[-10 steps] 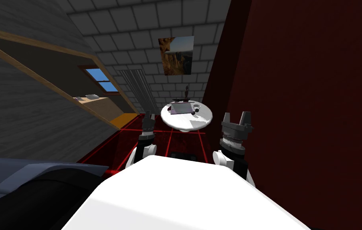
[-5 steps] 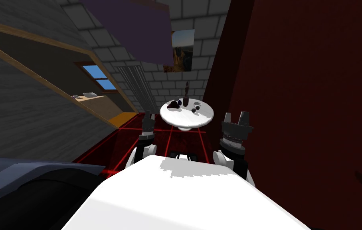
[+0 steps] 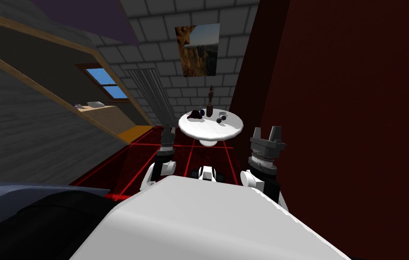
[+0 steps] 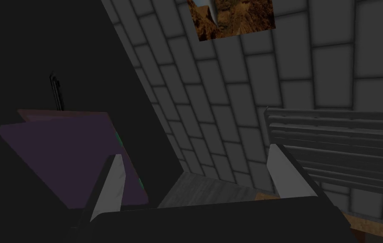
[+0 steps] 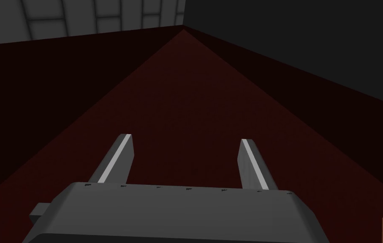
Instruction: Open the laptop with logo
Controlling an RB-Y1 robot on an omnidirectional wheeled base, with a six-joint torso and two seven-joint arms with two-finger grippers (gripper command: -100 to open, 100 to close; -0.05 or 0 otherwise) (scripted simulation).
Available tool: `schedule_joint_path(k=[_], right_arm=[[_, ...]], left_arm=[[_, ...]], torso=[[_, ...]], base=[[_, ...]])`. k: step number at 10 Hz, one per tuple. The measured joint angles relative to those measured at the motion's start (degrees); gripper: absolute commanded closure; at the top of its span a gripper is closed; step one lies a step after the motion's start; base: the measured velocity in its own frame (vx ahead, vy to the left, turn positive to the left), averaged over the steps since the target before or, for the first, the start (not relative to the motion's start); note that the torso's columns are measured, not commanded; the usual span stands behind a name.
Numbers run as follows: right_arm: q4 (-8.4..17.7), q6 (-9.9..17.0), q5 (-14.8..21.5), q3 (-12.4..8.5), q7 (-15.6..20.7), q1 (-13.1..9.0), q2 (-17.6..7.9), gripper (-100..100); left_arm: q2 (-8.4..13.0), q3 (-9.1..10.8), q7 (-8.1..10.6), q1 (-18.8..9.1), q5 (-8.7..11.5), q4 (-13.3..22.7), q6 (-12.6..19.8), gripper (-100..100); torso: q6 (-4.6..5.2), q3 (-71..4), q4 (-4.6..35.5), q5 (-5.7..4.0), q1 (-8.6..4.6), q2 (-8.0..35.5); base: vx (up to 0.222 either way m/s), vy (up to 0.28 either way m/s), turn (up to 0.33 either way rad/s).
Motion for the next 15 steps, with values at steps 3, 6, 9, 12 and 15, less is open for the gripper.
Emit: schedule_joint_path(k=[3,6,9,12,15], right_arm=[[0.0,0.0,0.0,0.0,0.0,0.0,0.0,0],[0.0,0.0,0.0,0.0,0.0,0.0,0.0,0],[0.0,0.0,0.0,0.0,0.0,0.0,0.0,0],[0.0,0.0,0.0,0.0,0.0,0.0,0.0,0],[0.0,0.0,0.0,0.0,0.0,0.0,0.0,0]], left_arm=[[2.4,1.70,-0.45,-5.0,-1.0,0.6,3.2,-100],[4.0,3.11,-0.81,-10.0,-1.9,0.7,6.5,-100],[5.9,5.33,-1.02,-15.4,-2.9,1.4,10.1,-100],[7.2,7.22,-1.33,-21.0,-3.7,2.0,13.7,-100],[7.8,8.54,-1.68,-25.7,-4.6,2.1,16.8,-100]], torso=[[0.00,-0.2,0.3,0.02,0.07,0.3],[-0.01,-0.2,0.3,0.02,0.08,0.3],[0.00,-0.3,0.3,0.02,0.08,0.3],[-0.01,-0.2,0.3,0.02,0.07,0.3],[0.00,-0.2,0.3,0.03,0.10,0.4]], base=[[0.033,-0.026,-0.024],[0.032,-0.026,-0.023],[0.032,-0.022,-0.020],[0.038,-0.027,-0.023],[0.028,-0.015,-0.011]])
